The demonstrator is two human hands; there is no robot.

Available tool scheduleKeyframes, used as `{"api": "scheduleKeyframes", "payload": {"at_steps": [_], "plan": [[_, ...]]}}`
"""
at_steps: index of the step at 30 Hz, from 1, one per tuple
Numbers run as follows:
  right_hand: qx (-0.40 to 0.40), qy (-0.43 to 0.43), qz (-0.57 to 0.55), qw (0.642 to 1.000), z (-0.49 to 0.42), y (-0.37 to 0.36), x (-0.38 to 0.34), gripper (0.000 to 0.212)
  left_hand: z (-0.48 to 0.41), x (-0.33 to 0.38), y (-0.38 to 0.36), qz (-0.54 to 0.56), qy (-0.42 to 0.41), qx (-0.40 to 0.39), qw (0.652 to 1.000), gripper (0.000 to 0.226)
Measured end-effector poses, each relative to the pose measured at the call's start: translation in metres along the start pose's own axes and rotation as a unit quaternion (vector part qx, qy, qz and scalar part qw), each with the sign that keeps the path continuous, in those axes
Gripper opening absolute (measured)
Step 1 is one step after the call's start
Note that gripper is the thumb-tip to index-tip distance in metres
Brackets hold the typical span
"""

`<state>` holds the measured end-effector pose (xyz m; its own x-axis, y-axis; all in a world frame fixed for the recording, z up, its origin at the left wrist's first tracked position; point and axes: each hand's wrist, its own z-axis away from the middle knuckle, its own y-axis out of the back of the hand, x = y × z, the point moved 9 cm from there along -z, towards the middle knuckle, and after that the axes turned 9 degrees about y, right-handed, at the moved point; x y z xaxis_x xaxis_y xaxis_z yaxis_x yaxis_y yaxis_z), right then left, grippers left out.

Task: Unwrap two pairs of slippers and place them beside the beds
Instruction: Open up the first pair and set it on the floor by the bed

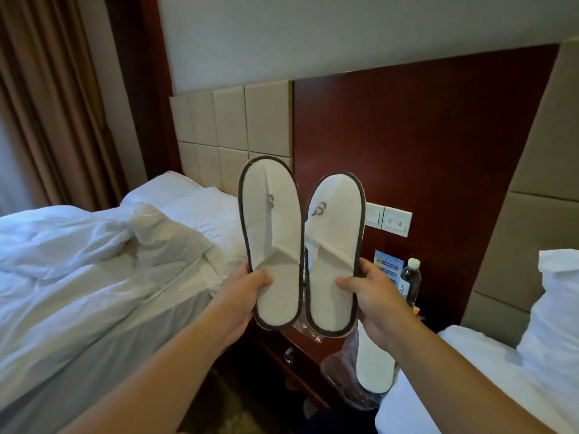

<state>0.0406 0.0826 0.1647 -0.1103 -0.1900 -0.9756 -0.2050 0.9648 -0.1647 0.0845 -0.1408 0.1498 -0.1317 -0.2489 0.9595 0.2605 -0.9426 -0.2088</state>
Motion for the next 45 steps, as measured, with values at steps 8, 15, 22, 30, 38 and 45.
{"api": "scheduleKeyframes", "payload": {"at_steps": [8,15,22,30,38,45], "plan": [[-0.023,-0.025,-0.020,0.999,0.006,-0.004,-0.003,0.034,0.009,0.005,0.021,0.003,-0.007,0.009,1.000,0.042],[-0.038,-0.016,-0.042,0.998,0.013,-0.013,-0.011,0.031,0.017,0.003,0.024,-0.013,0.002,0.010,1.000,0.038],[-0.088,-0.011,-0.118,0.989,0.025,-0.037,-0.020,0.027,0.023,0.005,0.009,-0.042,0.021,-0.039,0.998,0.034],[-0.136,-0.056,-0.147,0.978,0.036,-0.071,-0.016,0.027,0.035,0.006,-0.032,-0.102,0.010,-0.111,0.989,0.036],[-0.035,0.022,-0.099,0.994,0.024,-0.055,-0.027,0.016,0.053,0.041,-0.027,-0.106,-0.154,-0.017,0.982,0.030],[0.001,0.093,-0.078,0.993,0.024,-0.047,-0.044,0.033,0.047,0.046,-0.015,-0.063,-0.162,0.035,0.984,0.033]]}}
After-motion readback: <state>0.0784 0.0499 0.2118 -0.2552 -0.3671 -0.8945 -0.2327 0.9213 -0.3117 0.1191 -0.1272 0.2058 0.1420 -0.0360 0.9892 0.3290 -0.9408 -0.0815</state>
